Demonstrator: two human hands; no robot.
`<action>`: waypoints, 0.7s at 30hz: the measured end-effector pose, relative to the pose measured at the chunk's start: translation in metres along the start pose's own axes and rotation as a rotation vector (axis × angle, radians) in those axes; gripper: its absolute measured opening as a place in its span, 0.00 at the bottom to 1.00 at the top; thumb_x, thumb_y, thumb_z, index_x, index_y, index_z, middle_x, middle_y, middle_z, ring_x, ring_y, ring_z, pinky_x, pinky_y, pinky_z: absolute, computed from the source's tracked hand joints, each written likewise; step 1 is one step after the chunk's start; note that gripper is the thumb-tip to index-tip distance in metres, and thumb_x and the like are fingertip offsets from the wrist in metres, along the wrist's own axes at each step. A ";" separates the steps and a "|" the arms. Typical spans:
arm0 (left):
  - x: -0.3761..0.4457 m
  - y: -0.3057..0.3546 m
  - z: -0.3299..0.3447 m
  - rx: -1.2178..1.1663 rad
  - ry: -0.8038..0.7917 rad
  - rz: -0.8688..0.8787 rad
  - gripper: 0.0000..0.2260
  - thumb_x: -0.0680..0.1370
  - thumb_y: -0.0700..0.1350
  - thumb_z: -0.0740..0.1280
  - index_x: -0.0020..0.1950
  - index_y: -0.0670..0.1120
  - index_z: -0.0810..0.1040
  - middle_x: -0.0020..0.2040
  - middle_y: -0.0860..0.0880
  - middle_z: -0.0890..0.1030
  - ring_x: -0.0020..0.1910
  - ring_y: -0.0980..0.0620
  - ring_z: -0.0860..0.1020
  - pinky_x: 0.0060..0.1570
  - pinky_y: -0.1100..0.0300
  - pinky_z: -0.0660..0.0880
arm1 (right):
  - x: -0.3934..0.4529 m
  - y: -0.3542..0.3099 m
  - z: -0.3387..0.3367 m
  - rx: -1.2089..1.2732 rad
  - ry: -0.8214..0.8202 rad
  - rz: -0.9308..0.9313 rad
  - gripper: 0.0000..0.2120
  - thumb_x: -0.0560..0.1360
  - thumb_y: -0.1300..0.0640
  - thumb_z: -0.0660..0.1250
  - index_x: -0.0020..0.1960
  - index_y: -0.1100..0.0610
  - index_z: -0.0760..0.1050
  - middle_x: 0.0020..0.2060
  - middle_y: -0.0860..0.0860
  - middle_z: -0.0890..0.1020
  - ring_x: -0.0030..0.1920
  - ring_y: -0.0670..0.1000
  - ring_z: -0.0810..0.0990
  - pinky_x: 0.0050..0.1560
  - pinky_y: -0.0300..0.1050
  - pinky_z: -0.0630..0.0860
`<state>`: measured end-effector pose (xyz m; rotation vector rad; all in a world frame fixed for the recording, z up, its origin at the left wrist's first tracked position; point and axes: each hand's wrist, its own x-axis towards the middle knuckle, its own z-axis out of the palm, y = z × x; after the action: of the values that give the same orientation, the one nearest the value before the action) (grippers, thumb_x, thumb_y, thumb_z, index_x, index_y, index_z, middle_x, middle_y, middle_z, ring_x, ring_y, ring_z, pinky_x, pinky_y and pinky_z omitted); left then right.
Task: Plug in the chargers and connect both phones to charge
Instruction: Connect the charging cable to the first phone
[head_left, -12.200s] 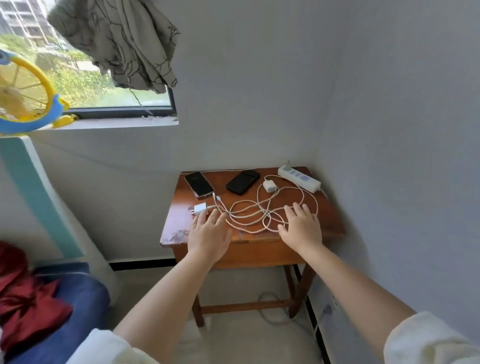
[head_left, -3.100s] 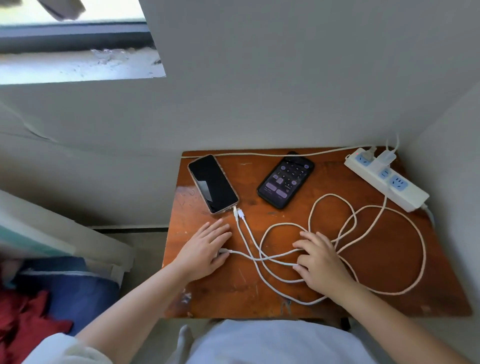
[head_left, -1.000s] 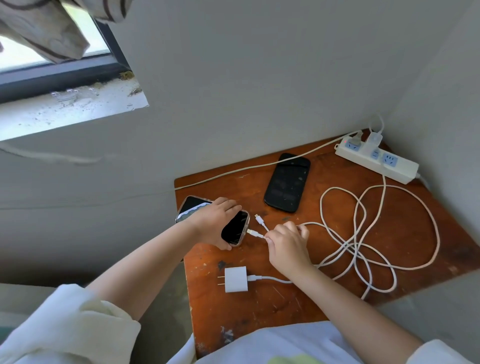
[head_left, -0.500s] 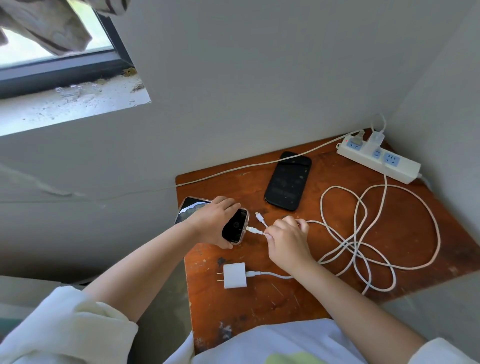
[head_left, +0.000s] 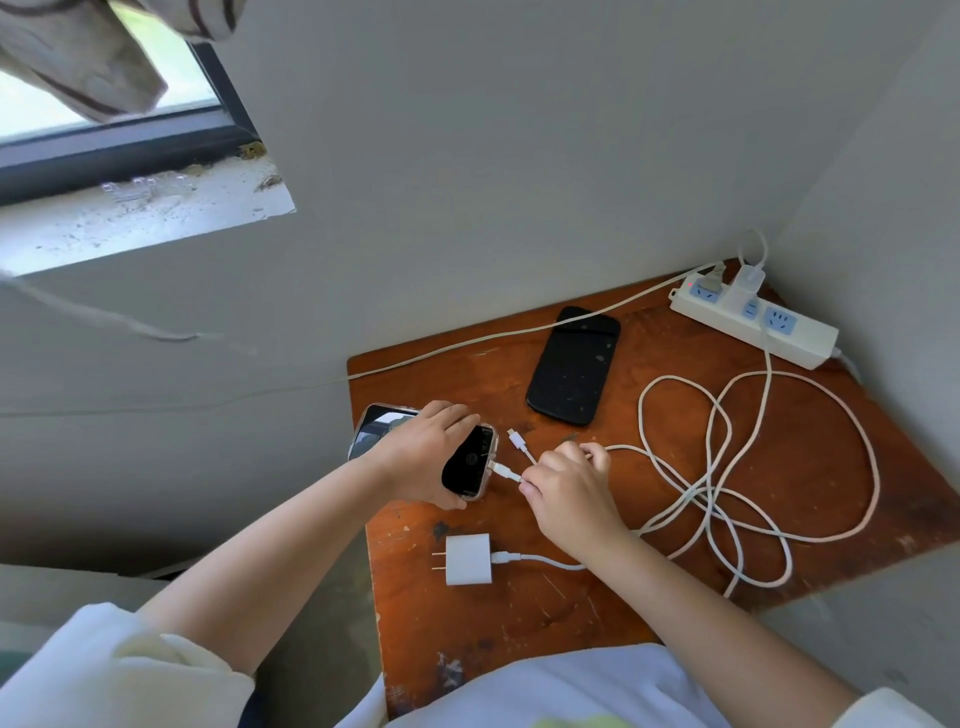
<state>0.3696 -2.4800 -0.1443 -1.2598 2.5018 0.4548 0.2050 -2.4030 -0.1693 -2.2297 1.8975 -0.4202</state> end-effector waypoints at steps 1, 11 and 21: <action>0.000 0.001 0.000 -0.002 0.000 0.001 0.39 0.70 0.55 0.71 0.74 0.46 0.55 0.74 0.47 0.61 0.73 0.47 0.56 0.71 0.56 0.59 | -0.001 -0.001 -0.002 -0.013 -0.005 -0.012 0.08 0.57 0.60 0.80 0.30 0.55 0.82 0.26 0.50 0.83 0.33 0.51 0.82 0.40 0.54 0.79; 0.004 0.007 0.007 0.030 -0.038 0.022 0.39 0.70 0.55 0.71 0.74 0.47 0.55 0.74 0.47 0.60 0.73 0.48 0.56 0.70 0.57 0.61 | 0.003 0.009 0.004 0.080 -0.076 0.027 0.03 0.65 0.67 0.74 0.35 0.61 0.82 0.32 0.57 0.84 0.38 0.57 0.81 0.47 0.60 0.75; 0.008 0.015 0.002 0.049 -0.039 0.059 0.40 0.69 0.55 0.71 0.74 0.46 0.55 0.73 0.47 0.60 0.72 0.48 0.56 0.70 0.60 0.59 | 0.006 0.025 0.006 0.107 -0.031 -0.009 0.04 0.65 0.67 0.71 0.34 0.60 0.81 0.30 0.55 0.82 0.35 0.58 0.80 0.41 0.60 0.76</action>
<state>0.3531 -2.4765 -0.1473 -1.1507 2.5068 0.4248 0.1848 -2.4134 -0.1819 -2.1641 1.8063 -0.4742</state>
